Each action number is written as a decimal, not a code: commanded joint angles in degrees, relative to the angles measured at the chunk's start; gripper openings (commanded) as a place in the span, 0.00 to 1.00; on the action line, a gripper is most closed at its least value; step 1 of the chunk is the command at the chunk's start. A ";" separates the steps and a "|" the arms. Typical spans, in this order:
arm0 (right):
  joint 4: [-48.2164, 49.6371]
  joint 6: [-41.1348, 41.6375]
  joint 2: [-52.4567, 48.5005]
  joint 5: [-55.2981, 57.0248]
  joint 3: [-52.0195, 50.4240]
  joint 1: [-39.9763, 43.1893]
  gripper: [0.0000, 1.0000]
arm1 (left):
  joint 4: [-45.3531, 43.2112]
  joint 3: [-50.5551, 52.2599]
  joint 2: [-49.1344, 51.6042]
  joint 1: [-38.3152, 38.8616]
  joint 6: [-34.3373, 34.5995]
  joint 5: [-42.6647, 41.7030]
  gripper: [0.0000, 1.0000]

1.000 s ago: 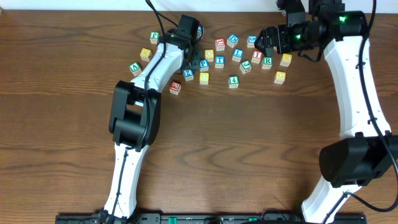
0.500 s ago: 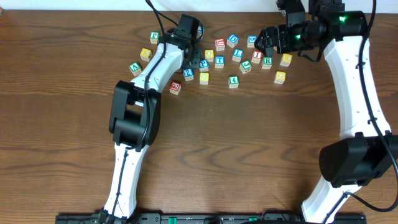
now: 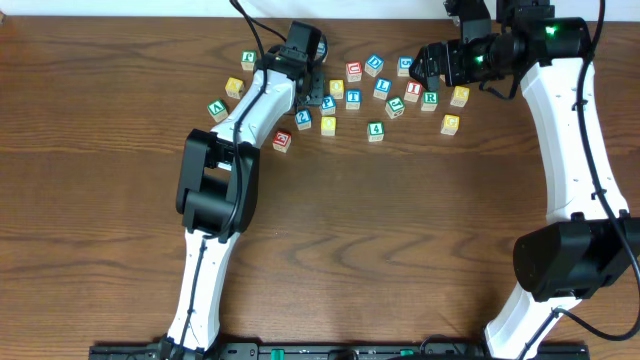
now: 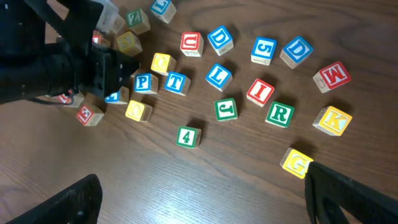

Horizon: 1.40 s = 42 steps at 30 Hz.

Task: Spell out CORL
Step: 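Lower the left gripper over the yellow C block, then close the left gripper on the yellow C block and lift it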

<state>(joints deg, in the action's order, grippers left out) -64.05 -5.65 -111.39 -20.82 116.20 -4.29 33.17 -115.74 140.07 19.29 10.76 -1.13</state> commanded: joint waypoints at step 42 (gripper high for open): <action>-0.07 -0.20 -0.17 -0.52 1.27 0.02 0.99 | -0.07 0.22 -0.35 -0.17 0.94 0.57 0.30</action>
<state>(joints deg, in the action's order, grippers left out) -64.03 -5.65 -111.39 -20.84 116.20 -4.29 32.88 -115.74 141.29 19.29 11.20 -1.06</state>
